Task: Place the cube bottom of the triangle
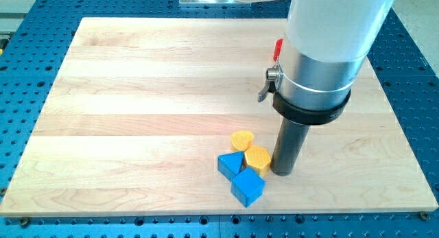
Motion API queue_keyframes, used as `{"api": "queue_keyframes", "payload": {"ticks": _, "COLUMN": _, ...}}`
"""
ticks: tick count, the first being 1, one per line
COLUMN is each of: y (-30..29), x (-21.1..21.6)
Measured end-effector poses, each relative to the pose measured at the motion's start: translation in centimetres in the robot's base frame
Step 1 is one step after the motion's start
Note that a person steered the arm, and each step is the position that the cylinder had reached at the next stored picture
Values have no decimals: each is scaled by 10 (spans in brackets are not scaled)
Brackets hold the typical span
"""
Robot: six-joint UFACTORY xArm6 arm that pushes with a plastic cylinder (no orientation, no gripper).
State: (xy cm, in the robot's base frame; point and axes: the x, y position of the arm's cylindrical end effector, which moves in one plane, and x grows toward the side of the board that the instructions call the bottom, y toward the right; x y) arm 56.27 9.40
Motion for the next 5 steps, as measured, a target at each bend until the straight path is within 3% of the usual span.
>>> {"api": "queue_keyframes", "payload": {"ticks": 1, "y": 2, "x": 1}}
{"api": "queue_keyframes", "payload": {"ticks": 2, "y": 1, "x": 53}}
{"api": "queue_keyframes", "payload": {"ticks": 3, "y": -9, "x": 56}}
{"api": "queue_keyframes", "payload": {"ticks": 5, "y": -86, "x": 56}}
